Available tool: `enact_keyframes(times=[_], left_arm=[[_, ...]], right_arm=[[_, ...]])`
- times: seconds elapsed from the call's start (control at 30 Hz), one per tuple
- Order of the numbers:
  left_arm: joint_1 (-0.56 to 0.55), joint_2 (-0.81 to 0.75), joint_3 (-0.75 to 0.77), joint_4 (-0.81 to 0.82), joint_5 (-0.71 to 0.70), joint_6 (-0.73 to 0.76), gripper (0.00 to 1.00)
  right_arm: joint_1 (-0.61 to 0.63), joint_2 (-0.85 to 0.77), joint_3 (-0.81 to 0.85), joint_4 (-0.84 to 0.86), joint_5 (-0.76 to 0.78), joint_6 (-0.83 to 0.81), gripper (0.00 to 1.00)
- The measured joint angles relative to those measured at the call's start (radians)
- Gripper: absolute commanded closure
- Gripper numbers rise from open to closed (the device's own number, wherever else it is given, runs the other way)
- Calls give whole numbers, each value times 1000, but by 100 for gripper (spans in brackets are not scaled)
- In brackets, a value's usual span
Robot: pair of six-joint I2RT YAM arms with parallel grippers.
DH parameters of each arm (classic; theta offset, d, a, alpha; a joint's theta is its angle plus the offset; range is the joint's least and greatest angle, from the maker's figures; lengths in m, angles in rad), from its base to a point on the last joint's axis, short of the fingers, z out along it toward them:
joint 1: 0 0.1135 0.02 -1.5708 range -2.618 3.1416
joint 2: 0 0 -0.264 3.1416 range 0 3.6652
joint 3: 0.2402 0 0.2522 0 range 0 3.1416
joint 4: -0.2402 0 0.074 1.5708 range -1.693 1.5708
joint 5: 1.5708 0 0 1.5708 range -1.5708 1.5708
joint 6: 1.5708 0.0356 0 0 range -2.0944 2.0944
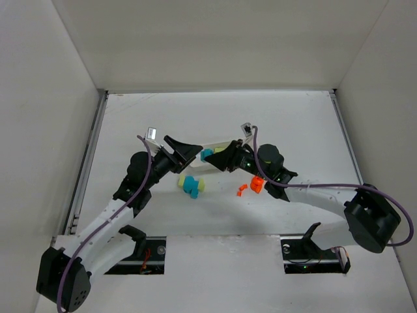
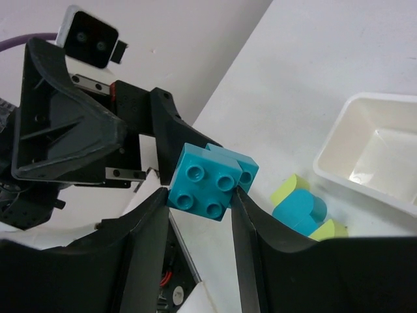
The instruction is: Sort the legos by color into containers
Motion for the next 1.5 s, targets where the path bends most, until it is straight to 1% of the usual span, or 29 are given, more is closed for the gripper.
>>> enact_keyframes(times=[0.13, 0.2, 0.33, 0.4, 0.5, 0.63, 0.83, 1.2, 1.5], left_arm=[[8, -26, -20, 11, -13, 0, 36], [12, -33, -36, 21, -16, -4, 40], [11, -31, -61, 55, -16, -18, 41], [5, -25, -64, 77, -16, -24, 40], [-1, -11, -64, 110, -15, -31, 38], [-1, 9, -64, 147, -16, -42, 38], [-2, 54, -66, 192, -16, -60, 45], [-10, 89, -73, 262, -19, -90, 52], [-28, 122, -73, 290, -25, -108, 67]], right_arm=[[-25, 0, -2, 5, 0, 31, 59], [-40, 0, -3, 19, -2, 57, 59], [-71, 5, -3, 68, -23, 124, 59], [-82, 16, -3, 103, -37, 156, 59], [-86, 40, -4, 147, -59, 202, 59], [-86, 69, -12, 185, -82, 245, 59], [-86, 81, -22, 237, -106, 296, 59], [-87, 117, -32, 329, -130, 361, 59], [-88, 137, -44, 368, -131, 389, 59]])
